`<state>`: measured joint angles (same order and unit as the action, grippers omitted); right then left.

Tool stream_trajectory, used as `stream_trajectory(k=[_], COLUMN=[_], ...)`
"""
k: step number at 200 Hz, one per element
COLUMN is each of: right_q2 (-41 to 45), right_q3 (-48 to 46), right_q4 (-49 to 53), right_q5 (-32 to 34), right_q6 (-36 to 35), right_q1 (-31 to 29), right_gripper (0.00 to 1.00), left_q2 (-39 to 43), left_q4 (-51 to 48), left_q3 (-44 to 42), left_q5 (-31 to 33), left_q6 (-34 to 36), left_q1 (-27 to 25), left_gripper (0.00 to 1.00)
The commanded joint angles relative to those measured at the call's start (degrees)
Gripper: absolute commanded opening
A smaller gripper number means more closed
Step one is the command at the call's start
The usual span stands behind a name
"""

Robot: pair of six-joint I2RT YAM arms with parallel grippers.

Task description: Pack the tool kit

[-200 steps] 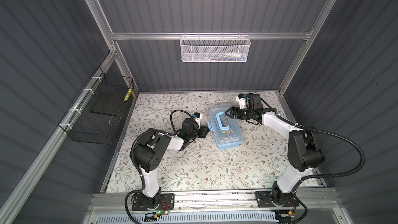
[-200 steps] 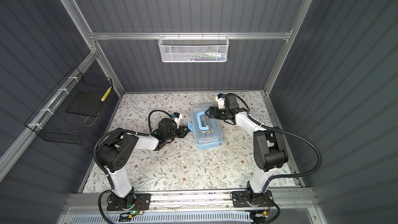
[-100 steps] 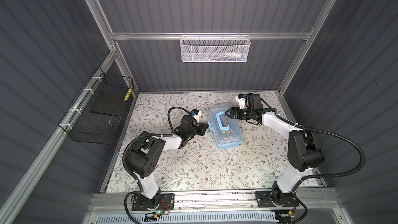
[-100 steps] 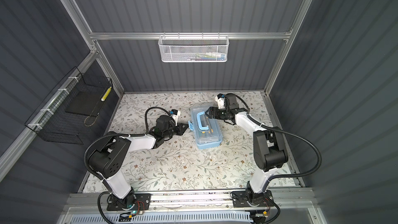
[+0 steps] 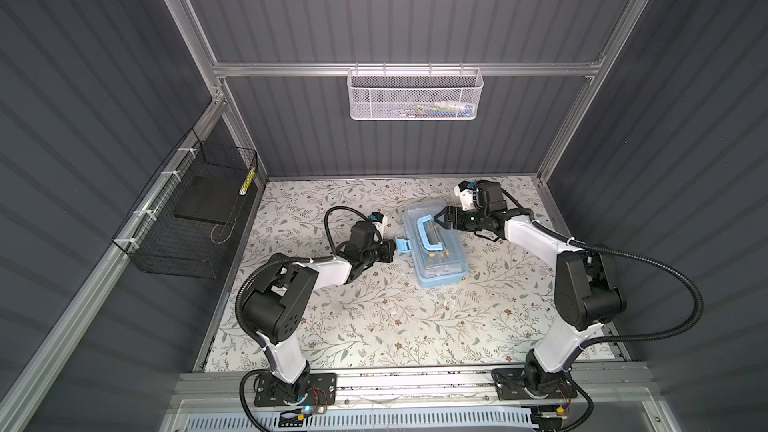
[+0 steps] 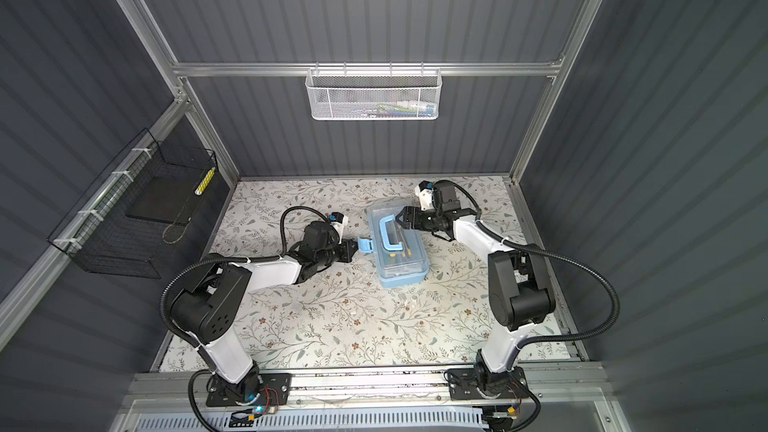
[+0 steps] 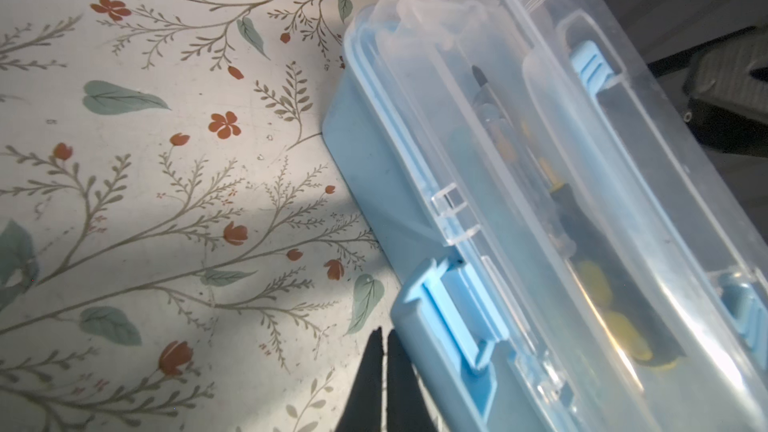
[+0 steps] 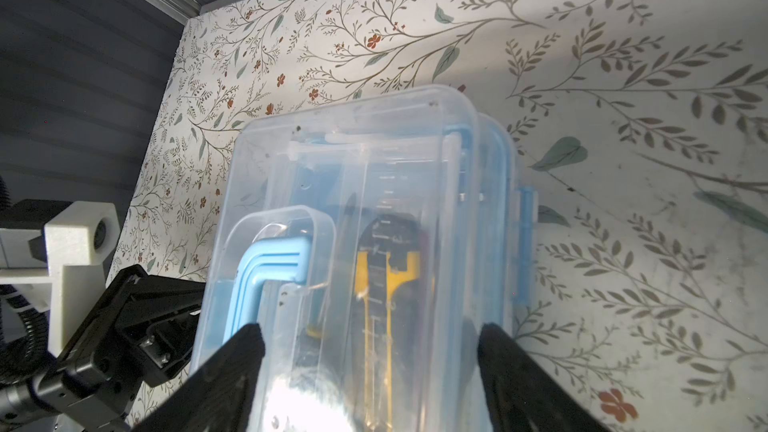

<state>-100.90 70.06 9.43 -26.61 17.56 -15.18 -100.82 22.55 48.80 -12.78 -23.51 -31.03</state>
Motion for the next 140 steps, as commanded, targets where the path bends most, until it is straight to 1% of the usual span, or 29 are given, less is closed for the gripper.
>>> stream_trajectory(k=[1,40,62,79,119,140], right_q2=[-2.2,-2.3,-2.5,-2.7,-3.0,-3.2], right_q3=[-0.6,-0.5,-0.5,-0.5,-0.3,-0.3], right_q4=[4.5,4.9,4.8,4.8,5.3,5.3], right_q5=[-3.7,-3.4,-3.5,-3.4,-3.1,-2.9], right_q6=[0.0,-0.2,-0.2,-0.1,-0.6,-0.7], right_q1=[-2.3,-2.4,-2.5,-2.6,-2.8,-2.8], right_gripper=[0.83,0.83,0.83,0.83,0.82,0.83], left_q2=[0.1,-0.7,-0.8,-0.8,-1.1,-1.7], left_q4=[-2.0,-7.3,-5.8,-6.1,-16.0,-20.7], left_q3=[1.7,5.1,5.3,6.3,11.7,14.9], left_q5=[0.6,2.6,0.6,0.4,5.5,7.4], left_q6=[1.9,3.4,2.6,2.1,4.4,4.9], left_q1=[0.0,-0.1,-0.2,-0.9,-3.0,-4.0], left_gripper=[0.07,0.04,0.04,0.03,0.00,0.00])
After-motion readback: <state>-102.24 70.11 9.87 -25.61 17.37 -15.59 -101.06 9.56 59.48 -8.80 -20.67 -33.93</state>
